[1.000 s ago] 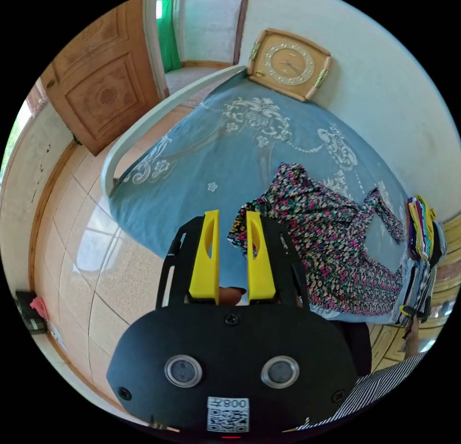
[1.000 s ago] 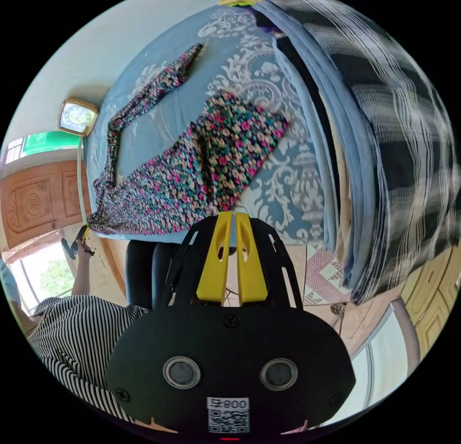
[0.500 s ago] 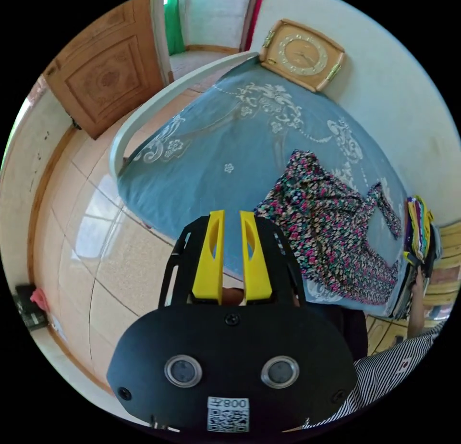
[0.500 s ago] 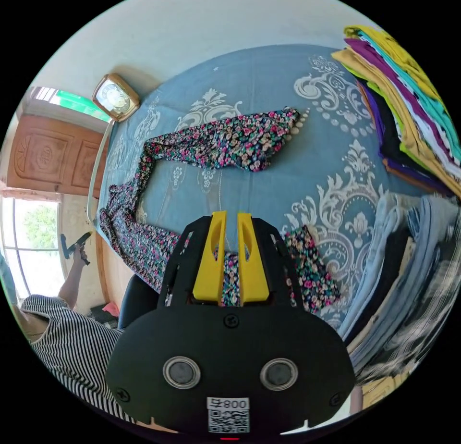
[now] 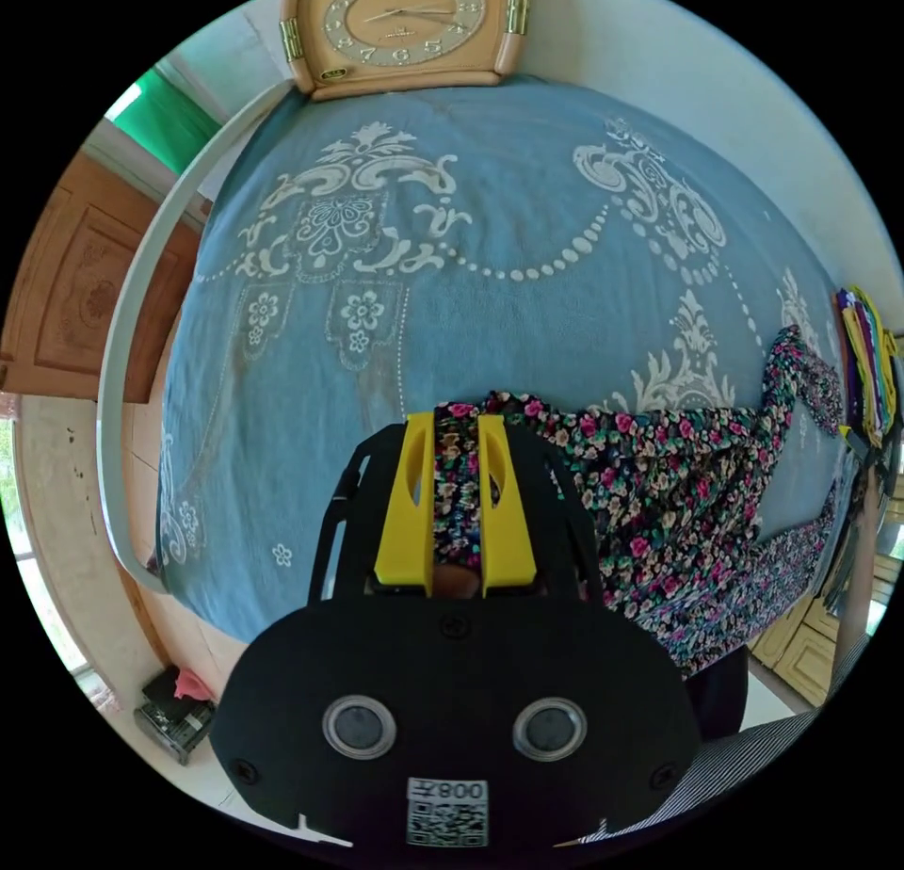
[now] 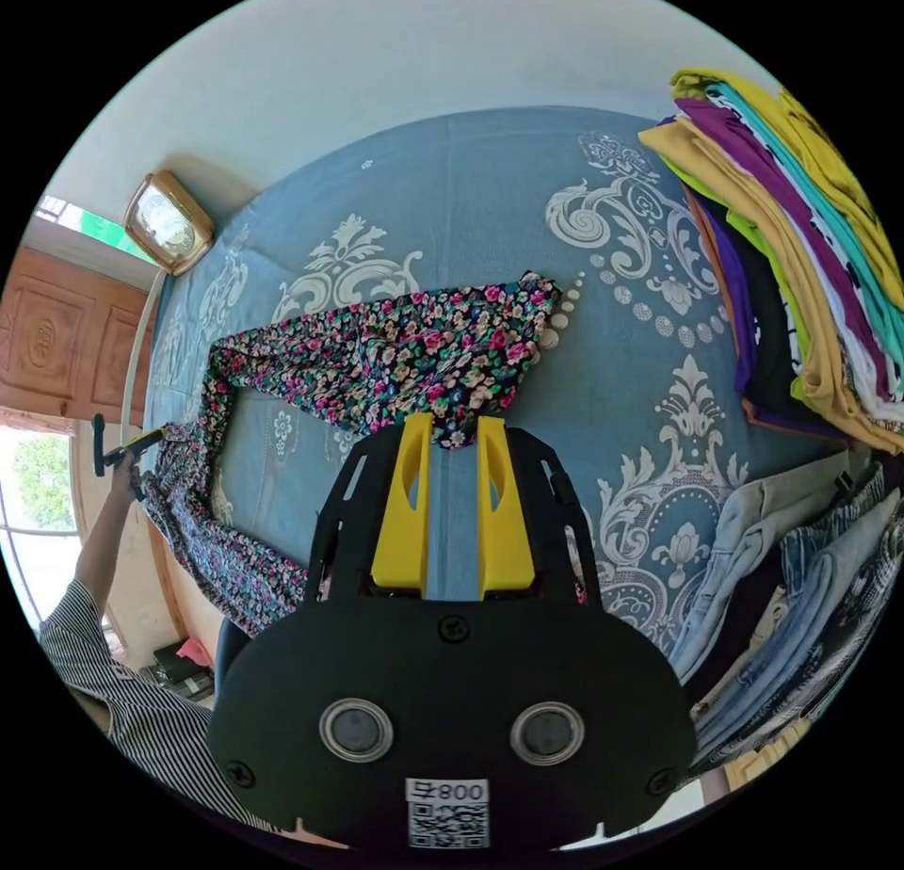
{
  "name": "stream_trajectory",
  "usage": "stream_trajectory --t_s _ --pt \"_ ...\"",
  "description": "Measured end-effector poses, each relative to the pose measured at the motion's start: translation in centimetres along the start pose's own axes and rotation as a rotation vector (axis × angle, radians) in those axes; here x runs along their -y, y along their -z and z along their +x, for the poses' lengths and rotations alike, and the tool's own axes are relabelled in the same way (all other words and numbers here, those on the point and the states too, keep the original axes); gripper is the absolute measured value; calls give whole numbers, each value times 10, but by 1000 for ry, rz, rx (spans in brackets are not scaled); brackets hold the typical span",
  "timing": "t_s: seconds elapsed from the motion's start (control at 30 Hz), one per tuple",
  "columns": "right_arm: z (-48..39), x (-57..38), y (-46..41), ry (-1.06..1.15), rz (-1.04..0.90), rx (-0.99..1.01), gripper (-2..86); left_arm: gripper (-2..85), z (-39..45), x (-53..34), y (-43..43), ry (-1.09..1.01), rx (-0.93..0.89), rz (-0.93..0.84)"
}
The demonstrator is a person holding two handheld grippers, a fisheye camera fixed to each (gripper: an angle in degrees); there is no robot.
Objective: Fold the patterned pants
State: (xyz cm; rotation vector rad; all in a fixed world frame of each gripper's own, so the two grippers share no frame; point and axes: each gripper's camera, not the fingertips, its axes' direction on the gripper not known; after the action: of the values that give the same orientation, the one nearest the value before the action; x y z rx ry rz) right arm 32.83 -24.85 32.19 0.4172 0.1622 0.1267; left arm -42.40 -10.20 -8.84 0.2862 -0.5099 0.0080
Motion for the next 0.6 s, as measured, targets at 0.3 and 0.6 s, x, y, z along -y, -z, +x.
stream_trajectory --t_s 0.3,0.6 --pt "-22 -6 43 83 22 -49 10 66 -59 -14 87 176 -85 307" --pt "12 -20 73 4 -58 21 13 73 -90 -2 67 353 -43 279"
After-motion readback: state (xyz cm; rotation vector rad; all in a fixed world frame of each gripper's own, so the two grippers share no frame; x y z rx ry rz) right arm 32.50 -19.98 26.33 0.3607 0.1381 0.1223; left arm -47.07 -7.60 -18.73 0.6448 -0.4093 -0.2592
